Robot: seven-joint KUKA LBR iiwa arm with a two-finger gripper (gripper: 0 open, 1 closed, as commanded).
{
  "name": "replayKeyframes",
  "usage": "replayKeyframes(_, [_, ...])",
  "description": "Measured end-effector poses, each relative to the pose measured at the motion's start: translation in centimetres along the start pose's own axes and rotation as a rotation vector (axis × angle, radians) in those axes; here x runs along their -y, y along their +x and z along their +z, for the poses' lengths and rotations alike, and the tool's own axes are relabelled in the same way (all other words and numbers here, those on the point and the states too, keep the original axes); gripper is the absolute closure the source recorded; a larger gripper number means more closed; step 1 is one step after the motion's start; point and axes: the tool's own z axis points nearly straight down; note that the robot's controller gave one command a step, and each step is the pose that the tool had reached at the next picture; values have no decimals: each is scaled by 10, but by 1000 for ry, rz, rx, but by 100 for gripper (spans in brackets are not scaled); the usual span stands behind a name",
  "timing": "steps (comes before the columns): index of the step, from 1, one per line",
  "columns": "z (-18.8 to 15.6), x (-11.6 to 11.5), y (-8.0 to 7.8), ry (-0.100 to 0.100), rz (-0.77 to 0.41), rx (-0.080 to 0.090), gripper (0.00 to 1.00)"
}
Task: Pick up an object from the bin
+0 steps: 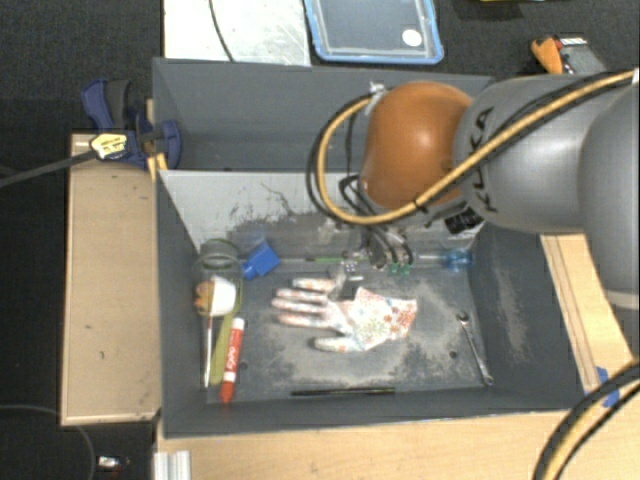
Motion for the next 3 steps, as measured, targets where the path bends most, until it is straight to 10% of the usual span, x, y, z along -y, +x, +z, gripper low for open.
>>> replayKeyframes(1, [10,33,61,-2,-301,-14,0])
replayKeyframes(2, [77,65,52,-3,-155,-2,0])
replayKeyframes(3, [73,66,53,0,-379,5,100])
